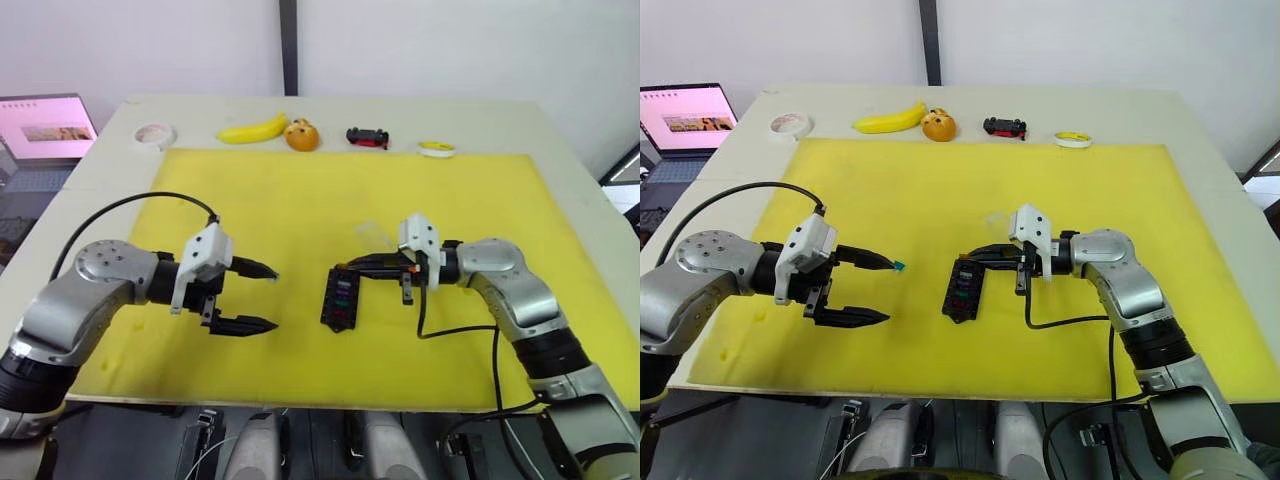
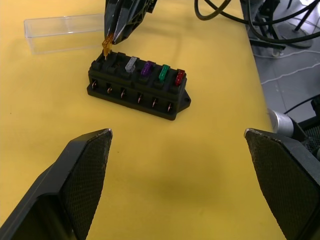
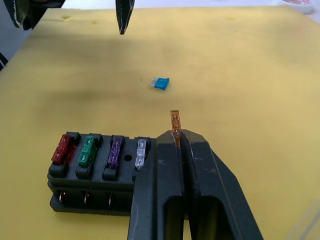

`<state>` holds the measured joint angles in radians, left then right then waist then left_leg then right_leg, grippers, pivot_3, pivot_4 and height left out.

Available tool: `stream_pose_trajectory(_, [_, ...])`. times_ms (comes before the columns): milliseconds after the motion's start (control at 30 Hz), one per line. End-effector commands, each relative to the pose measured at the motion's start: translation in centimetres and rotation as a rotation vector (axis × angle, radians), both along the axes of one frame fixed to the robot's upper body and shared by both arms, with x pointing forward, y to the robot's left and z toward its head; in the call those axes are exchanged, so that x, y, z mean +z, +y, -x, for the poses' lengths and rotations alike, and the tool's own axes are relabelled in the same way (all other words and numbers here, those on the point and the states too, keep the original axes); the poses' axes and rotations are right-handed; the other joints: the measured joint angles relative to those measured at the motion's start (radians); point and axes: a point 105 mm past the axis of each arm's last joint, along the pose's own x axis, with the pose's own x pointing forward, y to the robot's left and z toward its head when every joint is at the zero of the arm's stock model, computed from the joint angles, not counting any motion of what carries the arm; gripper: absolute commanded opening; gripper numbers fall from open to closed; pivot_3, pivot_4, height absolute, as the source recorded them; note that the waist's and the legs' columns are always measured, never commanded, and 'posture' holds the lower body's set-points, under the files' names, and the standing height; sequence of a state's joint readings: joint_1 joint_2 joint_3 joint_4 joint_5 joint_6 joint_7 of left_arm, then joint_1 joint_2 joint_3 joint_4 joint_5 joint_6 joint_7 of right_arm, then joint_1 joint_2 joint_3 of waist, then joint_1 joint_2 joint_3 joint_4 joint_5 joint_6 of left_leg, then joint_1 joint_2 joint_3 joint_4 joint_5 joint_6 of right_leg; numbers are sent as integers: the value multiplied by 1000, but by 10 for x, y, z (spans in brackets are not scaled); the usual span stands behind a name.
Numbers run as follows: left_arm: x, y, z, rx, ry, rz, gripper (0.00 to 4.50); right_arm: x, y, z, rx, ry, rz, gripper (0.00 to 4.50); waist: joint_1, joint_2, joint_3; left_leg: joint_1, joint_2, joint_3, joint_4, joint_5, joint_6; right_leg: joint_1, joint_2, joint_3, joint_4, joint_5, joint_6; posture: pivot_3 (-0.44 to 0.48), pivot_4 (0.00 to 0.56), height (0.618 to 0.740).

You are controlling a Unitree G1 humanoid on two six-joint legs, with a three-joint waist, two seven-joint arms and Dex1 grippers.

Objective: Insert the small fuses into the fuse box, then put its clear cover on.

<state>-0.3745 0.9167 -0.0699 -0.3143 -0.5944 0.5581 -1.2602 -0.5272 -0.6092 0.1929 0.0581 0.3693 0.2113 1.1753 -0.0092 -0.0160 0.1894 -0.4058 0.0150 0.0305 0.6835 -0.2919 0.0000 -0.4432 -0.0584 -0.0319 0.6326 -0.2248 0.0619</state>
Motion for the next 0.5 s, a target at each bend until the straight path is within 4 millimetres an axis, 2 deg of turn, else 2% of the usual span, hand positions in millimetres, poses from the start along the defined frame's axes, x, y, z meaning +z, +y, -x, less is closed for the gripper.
stream_pose_trajectory(33, [9, -2, 1, -13, -53, -2, 4450, 11, -1, -2, 7, -36, -13, 81, 1, 0, 0, 0, 0, 0, 0, 0, 0, 0, 0, 0, 0, 0, 0, 0, 150, 737])
stream_pose_trajectory(500, [13, -9, -3, -32, -84, 13, 4450, 2, -5, -3, 1, -17, 3, 81, 0, 0, 0, 0, 0, 0, 0, 0, 0, 0, 0, 0, 1, 0, 0, 0, 150, 737])
